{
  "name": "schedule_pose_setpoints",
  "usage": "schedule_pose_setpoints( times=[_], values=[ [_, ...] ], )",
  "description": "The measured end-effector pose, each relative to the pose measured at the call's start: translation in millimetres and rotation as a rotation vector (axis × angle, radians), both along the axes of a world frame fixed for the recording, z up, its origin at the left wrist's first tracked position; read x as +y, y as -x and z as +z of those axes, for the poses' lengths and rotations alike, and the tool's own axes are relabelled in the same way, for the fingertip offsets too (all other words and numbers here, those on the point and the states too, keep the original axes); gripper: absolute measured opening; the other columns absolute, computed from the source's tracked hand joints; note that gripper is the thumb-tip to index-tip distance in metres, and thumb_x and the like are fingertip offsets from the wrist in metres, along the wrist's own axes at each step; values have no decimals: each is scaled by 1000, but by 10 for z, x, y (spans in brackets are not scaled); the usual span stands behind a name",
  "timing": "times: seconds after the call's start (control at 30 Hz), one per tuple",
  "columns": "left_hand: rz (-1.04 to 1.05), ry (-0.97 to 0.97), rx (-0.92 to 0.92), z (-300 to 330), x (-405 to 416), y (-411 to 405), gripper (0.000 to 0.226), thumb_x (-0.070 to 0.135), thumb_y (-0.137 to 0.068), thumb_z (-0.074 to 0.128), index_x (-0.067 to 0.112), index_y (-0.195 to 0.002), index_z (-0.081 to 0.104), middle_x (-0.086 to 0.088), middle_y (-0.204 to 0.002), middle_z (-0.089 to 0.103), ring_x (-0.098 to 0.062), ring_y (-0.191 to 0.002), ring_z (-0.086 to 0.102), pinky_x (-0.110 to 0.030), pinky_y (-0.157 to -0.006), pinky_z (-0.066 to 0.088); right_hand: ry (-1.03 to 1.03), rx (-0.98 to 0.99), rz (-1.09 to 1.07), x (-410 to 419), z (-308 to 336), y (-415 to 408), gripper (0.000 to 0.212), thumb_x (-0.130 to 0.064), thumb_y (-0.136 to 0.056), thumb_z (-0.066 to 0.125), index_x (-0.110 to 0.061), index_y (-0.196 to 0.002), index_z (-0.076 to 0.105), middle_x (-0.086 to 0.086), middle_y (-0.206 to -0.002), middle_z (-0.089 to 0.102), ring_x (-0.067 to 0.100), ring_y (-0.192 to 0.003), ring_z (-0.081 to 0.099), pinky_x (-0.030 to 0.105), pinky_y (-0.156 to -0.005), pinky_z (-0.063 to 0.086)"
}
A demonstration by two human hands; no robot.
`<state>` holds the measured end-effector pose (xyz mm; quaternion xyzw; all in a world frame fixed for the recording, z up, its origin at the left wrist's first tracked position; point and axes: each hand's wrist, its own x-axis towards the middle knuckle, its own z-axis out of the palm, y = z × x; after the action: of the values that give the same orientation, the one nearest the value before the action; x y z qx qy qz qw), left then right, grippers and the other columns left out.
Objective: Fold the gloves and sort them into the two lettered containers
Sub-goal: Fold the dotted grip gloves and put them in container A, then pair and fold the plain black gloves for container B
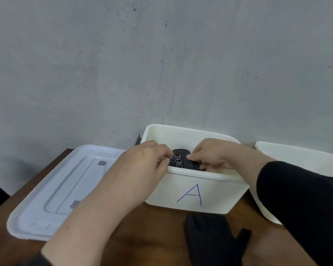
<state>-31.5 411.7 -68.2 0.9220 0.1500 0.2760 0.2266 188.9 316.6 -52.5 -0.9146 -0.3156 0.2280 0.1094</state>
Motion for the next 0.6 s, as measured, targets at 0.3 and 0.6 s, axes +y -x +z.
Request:
schedule_pose_setpoints(
  times=[0.3, 0.6],
  values=[
    [8, -48, -347, -34, -360, -78, 19, 27, -97, 52, 20, -97, 70, 7, -94, 65, -15, -89, 60, -35, -79, 47, -871, -335, -6, -960, 299, 678, 15, -30, -99, 58, -24, -97, 72, -8, -92, 74, 13, -88, 70, 41, -86, 57],
    [-198, -197, 220, -1090, -1439, 94, 34, 41, -102, 44, 28, -126, 64, 9, -126, 58, -15, -114, 55, -34, -96, 45, -535, -274, 111, -2387, -1091, 1493, 23, -38, -101, 54, -36, -119, 69, -31, -116, 58, -11, -115, 51, 16, -99, 42]
  ],
)
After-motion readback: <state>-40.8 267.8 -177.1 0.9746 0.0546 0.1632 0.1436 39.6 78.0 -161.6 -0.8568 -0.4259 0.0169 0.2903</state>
